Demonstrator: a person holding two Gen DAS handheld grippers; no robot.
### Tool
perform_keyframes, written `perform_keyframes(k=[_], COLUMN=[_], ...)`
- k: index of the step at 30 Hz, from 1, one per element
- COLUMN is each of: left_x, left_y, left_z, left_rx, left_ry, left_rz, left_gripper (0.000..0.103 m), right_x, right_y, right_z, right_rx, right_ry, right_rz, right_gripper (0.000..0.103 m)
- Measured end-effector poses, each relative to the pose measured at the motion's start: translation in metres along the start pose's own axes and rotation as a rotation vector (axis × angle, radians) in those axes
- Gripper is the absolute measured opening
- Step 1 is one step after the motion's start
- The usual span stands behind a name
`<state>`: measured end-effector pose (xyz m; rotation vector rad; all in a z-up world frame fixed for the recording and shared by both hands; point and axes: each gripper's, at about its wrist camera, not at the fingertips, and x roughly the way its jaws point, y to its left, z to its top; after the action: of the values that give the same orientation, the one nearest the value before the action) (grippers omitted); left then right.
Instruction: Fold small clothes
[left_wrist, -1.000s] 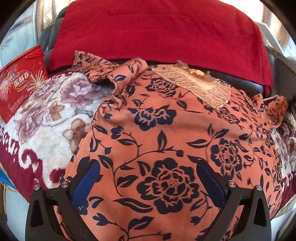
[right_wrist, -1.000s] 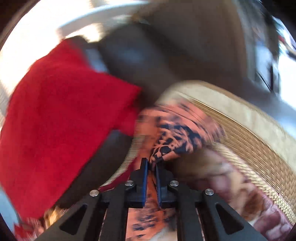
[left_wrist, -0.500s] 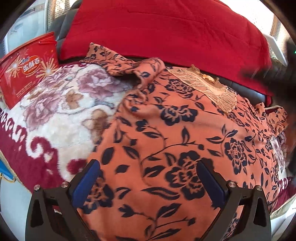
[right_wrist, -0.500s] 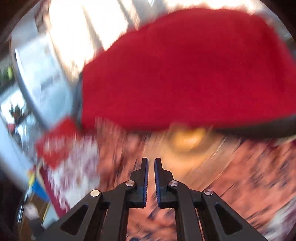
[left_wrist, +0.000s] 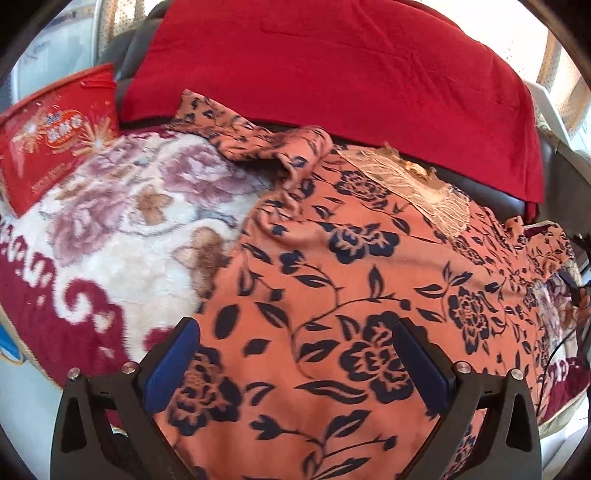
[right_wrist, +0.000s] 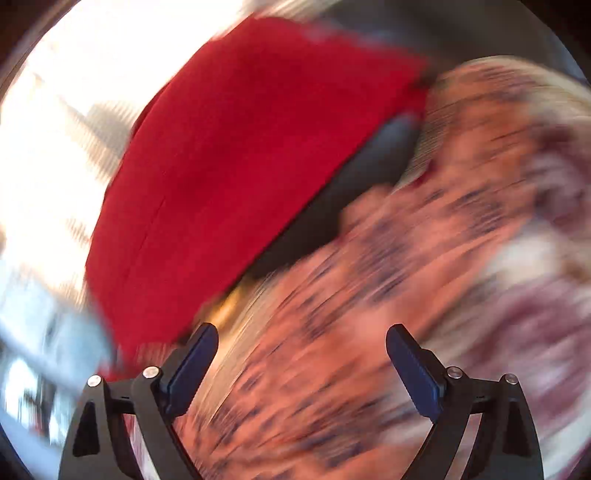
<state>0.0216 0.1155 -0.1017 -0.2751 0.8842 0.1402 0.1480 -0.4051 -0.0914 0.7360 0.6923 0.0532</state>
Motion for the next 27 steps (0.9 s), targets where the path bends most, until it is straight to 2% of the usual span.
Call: perform_keyframes(k=[2, 3, 6, 14, 15, 16, 17, 19, 22, 25, 27], left_x=[0.010, 0.016, 0.028, 0.034, 0.034, 0.033, 0.032, 0.032, 0.034, 0.030, 0.025], left_y=[-0.005, -0.007, -0.014, -0.024, -0.022, -0.018, -0.014, -0.007, 0.001, 0.002, -0.001], left_z=[0.002, 0.003, 0.006, 0.006, 0.005, 0.005, 0.004, 0.004, 0.005, 0.010, 0.014], left_rx=[-0.005, -0.007, -0.014, 0.033, 0.030, 0.024, 0.019, 0.009, -0.009, -0.031, -0.031], left_ry=[0.016, 0.025, 0.043, 0.058, 0.059, 0.059, 0.059, 0.058, 0.056, 0.036, 0.013], left_rz=[0.001, 0.009, 0.022, 0.049, 0.053, 0.059, 0.062, 0.066, 0.068, 0.044, 0.027], left_gripper=[0.103, 0.103, 0.103, 0.103, 0.103, 0.103, 0.103, 0.103, 0.103, 0.103, 0.103], right_x=[-0.007, -0.009, -0.009, 0.039, 0.040, 0.045, 0.050, 0.050, 0.040, 0.027, 0.025], right_y=[-0.035, -0.049, -0.072, -0.080, -0.085, -0.084, -0.076, -0.051, 0.022, 0.107, 0.168], right_z=[0.035, 0.050, 0.085, 0.141, 0.147, 0.150, 0.155, 0.157, 0.146, 0.113, 0.070], right_rx=[0.040, 0.048, 0.069, 0.090, 0.098, 0.097, 0.083, 0.006, -0.180, -0.319, -0.425], right_ry=[-0.034, -0.049, -0.070, -0.109, -0.105, -0.088, -0.061, -0.070, -0.084, -0.057, -0.014], right_rz=[-0.066, -0.103, -0.131, -0.225, -0.246, -0.268, -0.285, -0.277, -0.175, -0.002, 0.108], right_gripper=[0.090, 0.085, 0.072, 0.072, 0.054, 0.032, 0.005, 0.005, 0.005, 0.005, 0.005])
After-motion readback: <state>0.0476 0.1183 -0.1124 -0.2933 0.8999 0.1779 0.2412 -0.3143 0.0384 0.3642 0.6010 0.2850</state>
